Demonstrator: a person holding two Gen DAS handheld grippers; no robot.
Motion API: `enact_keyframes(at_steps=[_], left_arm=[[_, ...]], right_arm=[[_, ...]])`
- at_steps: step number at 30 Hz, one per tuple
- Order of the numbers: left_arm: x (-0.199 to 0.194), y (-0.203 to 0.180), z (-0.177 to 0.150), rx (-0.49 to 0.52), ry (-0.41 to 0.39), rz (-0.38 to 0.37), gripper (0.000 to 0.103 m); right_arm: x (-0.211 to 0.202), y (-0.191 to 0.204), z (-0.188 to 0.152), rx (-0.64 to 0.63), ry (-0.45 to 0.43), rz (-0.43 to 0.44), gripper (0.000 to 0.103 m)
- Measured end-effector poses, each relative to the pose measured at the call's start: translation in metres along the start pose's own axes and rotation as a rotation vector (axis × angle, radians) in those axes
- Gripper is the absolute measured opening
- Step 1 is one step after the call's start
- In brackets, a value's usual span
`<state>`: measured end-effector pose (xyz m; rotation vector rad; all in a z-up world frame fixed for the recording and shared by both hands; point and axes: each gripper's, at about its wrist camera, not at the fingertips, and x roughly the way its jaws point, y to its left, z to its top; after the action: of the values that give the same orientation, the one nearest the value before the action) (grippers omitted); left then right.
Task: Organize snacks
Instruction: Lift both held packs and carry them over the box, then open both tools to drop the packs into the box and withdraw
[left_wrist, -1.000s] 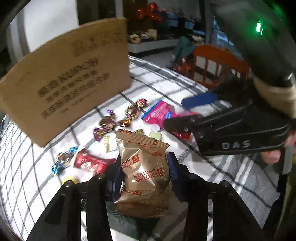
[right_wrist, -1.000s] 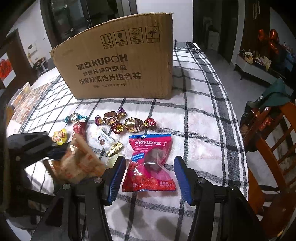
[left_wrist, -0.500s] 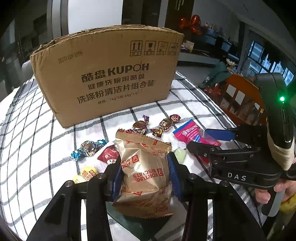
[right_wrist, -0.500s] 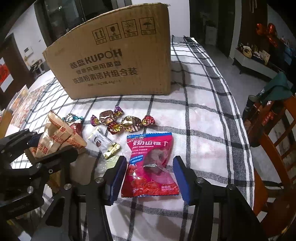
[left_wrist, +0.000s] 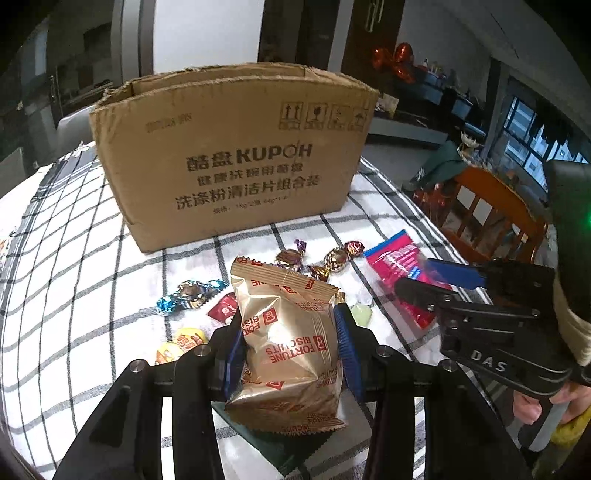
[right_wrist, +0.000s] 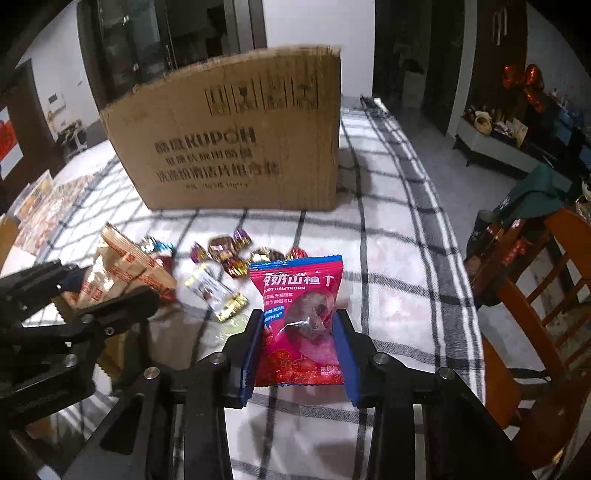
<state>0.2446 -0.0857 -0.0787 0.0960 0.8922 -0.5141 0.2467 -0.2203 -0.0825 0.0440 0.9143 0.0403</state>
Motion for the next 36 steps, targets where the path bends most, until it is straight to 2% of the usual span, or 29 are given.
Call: enact_keyframes(at_steps=[7,22,29,36], left_arm=[[-0.018,0.007,0.009,-0.043,-0.038,-0.010,0.044],[-0.082,0.020,0.059,-0.054,-0.212,-0.022,0.044],[-0.096,0.031,0.090,-0.038,-0.281,0.007,0.044],[-0.095,0.044,0.118,-0.018,-0.312,0.024,0.044]], right_arm=[[-0.026,0.011,0.013,0.009,-0.067,0.043,0.038],[-0.084,0.034,0.065,0.024,-0.258,0.125,0.038],[-0.099,0.046,0.093,0.008,-0.339,0.116,0.038],[-0.102,0.050,0.123,0.011,-0.392,0.126,0.038]])
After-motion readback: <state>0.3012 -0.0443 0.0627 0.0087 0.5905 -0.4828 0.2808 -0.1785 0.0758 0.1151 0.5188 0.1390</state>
